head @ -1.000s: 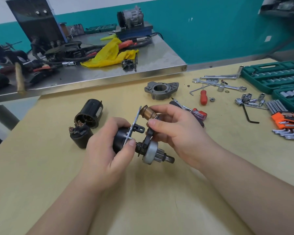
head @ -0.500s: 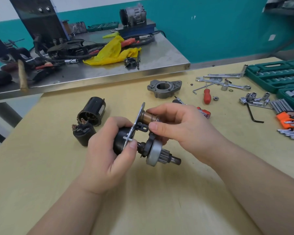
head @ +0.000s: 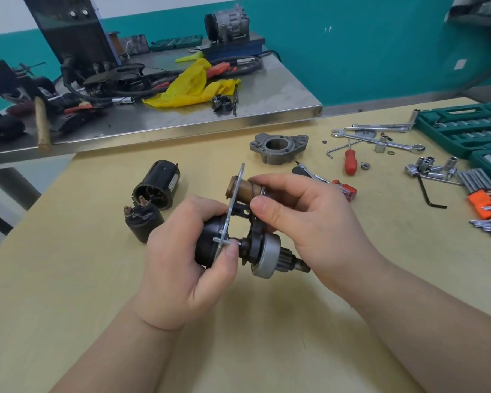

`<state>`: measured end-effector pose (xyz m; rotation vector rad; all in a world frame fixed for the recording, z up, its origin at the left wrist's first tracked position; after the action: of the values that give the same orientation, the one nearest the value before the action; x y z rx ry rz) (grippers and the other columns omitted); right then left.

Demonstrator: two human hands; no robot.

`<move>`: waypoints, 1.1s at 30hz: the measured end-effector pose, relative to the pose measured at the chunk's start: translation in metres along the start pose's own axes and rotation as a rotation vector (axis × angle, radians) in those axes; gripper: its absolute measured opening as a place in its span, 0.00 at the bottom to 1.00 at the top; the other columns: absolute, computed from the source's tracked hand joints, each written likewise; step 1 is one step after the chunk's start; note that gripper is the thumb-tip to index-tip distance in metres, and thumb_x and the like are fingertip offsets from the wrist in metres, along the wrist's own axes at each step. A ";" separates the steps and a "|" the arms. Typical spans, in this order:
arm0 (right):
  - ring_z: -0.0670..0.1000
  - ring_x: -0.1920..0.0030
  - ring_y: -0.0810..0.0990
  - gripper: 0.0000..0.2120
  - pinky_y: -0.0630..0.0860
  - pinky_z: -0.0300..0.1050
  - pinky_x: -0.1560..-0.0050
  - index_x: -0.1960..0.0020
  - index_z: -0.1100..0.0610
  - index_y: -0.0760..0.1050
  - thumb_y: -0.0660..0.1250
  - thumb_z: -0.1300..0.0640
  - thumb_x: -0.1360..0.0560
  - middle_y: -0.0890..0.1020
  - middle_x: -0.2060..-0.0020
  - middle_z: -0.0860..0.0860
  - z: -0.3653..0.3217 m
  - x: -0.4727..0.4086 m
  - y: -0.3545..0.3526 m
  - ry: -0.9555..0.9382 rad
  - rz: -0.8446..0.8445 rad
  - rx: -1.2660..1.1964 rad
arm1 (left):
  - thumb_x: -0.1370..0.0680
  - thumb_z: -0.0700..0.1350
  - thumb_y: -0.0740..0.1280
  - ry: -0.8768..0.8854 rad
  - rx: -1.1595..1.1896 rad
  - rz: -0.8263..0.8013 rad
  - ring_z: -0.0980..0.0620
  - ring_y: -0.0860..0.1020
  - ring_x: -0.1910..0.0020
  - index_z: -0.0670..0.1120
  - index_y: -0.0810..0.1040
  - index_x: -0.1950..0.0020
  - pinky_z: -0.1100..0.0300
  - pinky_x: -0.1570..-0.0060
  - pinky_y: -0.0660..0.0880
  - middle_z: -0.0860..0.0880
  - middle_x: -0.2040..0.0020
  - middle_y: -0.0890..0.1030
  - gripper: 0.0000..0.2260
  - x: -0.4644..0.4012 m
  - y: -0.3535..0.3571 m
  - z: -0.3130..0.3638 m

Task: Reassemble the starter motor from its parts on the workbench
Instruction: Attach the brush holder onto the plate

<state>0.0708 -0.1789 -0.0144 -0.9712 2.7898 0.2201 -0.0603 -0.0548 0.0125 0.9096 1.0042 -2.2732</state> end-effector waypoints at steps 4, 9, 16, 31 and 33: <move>0.47 0.54 0.88 0.15 0.83 0.41 0.50 0.41 0.48 0.86 0.76 0.50 0.27 0.90 0.53 0.47 -0.003 -0.001 0.001 0.020 -0.028 0.044 | 0.22 0.48 0.65 -0.017 -0.001 0.023 0.65 0.76 0.57 0.49 0.75 0.39 0.73 0.55 0.69 0.63 0.52 0.77 0.13 0.003 0.000 -0.001; 0.45 0.54 0.87 0.16 0.84 0.44 0.53 0.30 0.39 0.79 0.69 0.49 0.17 0.87 0.52 0.55 -0.001 0.005 0.013 0.032 -0.121 0.043 | 0.22 0.50 0.65 -0.065 -0.092 0.135 0.64 0.77 0.55 0.50 0.74 0.38 0.73 0.54 0.70 0.60 0.48 0.78 0.14 0.004 -0.001 -0.004; 0.47 0.66 0.84 0.18 0.78 0.42 0.70 0.33 0.35 0.78 0.70 0.43 0.23 0.85 0.64 0.51 0.019 0.006 0.016 0.117 -0.060 -0.030 | 0.23 0.58 0.67 -0.192 -0.179 0.016 0.60 0.80 0.53 0.62 0.73 0.39 0.72 0.56 0.71 0.61 0.51 0.80 0.13 0.001 0.008 -0.008; 0.57 0.65 0.87 0.12 0.77 0.43 0.69 0.35 0.47 0.83 0.72 0.50 0.18 0.89 0.53 0.58 0.061 -0.005 0.007 0.360 0.005 -0.233 | 0.32 0.71 0.77 -0.913 -0.586 -0.199 0.57 0.76 0.55 0.59 0.73 0.40 0.52 0.61 0.72 0.58 0.50 0.77 0.28 0.020 -0.086 -0.150; 0.56 0.65 0.86 0.11 0.77 0.42 0.71 0.36 0.48 0.84 0.70 0.53 0.17 0.89 0.53 0.58 0.063 -0.005 0.007 0.367 0.014 -0.253 | 0.30 0.62 0.80 -0.887 -0.621 -0.192 0.60 0.74 0.57 0.62 0.71 0.42 0.55 0.65 0.69 0.58 0.51 0.77 0.24 0.020 -0.085 -0.152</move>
<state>0.0775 -0.1581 -0.0739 -1.1503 3.1593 0.4474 -0.0718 0.1121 -0.0410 -0.4396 1.2389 -1.9454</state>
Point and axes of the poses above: each hand's wrist, its own x-axis away from the middle knuckle, its own y-axis out of the palm, z = x × y, the point moved 8 cm from there along -x, towards the middle knuckle
